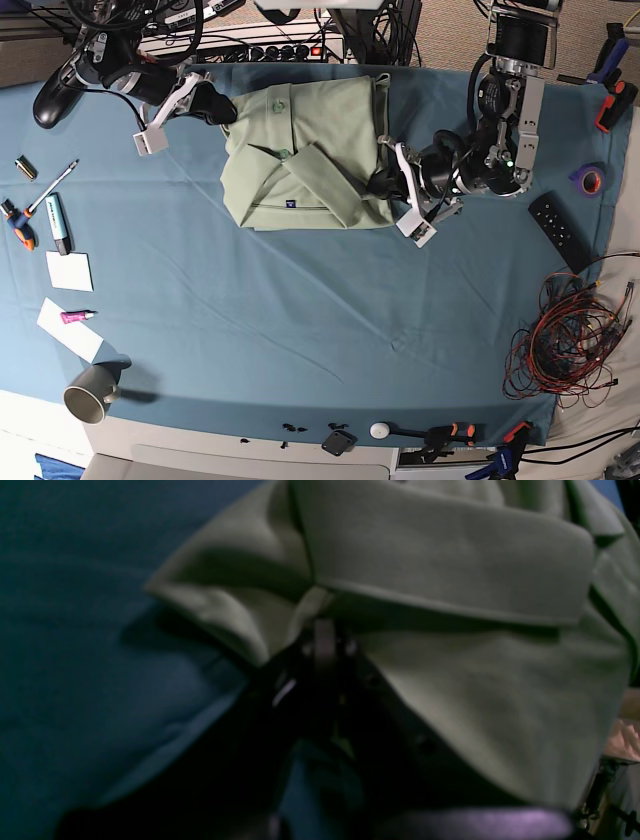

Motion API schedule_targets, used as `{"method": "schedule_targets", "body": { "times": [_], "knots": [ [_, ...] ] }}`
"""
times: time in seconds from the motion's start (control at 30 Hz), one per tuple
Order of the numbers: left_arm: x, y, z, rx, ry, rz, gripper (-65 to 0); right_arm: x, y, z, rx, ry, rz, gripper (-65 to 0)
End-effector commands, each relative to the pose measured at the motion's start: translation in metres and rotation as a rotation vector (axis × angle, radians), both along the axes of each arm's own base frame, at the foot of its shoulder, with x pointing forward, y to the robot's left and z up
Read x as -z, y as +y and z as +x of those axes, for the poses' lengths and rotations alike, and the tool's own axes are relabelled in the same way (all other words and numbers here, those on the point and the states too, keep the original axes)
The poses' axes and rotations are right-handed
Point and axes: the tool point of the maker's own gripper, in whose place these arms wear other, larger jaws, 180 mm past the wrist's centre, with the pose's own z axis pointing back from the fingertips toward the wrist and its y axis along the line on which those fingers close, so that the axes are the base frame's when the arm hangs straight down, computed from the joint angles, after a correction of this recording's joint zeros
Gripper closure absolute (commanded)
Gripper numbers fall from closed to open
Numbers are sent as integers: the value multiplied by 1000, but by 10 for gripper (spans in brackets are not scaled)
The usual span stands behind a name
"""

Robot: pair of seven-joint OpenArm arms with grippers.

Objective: Fold the T-shirt properly
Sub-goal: 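Press and square the bundle's sides with both grippers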

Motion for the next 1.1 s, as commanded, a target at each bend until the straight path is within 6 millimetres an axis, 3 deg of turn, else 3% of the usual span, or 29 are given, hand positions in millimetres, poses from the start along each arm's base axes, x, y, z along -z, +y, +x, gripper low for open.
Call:
{"method": "schedule_targets", "body": {
  "times": [0.0,0.23,1.07],
  "knots": [
    [-13,-3,9,-9,-41,-35,0,-6,-1,1,2,-23,7,0],
    [-13,-3,9,-9,-41,-35,0,1,-2,-12,1,15,-3,0],
    [-13,-3,9,-9,-41,-35,0,11,-10,-17,-4,56,-71,-8]
  ]
}}
